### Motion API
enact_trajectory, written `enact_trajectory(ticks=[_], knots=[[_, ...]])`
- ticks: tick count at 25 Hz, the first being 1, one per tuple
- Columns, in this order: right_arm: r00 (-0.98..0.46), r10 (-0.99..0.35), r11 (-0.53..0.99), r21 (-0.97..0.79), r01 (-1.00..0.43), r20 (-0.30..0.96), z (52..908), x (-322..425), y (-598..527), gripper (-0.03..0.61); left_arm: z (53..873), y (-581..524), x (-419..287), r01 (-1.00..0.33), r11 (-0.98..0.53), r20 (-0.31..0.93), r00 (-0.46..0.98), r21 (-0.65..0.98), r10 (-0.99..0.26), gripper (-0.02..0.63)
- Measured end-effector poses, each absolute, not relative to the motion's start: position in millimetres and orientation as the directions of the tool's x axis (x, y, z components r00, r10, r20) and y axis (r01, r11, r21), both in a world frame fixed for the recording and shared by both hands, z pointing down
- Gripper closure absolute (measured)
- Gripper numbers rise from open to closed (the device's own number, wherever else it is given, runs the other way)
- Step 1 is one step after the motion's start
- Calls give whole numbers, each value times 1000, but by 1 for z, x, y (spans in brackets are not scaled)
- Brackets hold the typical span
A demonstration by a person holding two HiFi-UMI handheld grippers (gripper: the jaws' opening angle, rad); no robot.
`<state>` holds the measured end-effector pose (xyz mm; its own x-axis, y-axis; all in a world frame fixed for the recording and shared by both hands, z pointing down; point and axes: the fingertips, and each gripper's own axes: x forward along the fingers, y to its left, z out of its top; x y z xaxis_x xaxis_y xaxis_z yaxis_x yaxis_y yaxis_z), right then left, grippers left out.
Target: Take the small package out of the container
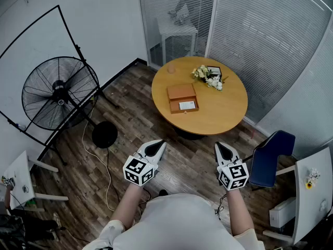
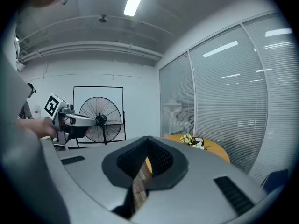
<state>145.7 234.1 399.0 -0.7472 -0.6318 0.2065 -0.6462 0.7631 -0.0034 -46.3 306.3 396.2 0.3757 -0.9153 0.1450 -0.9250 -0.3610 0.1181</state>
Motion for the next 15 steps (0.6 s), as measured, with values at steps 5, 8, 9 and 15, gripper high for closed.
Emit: enact_trajectory(ticks=[5, 8, 9, 15], knots=[[-746, -635, 762, 5, -647, 200, 396, 144, 237, 577, 396, 308, -48, -925, -360, 148, 376, 122, -915, 594], [-746, -637, 761, 4, -649, 197, 395, 146, 239, 577, 396, 309, -45, -923, -365, 147, 380, 123, -913, 594], [-744, -638, 759, 0, -651, 197, 396, 146, 239, 575, 397, 309, -45, -922, -366, 148, 382, 123, -912, 594], [-736, -649, 744, -40, -667, 193, 399, 149, 239, 575, 402, 312, -44, -920, -366, 159, 385, 138, -909, 594]])
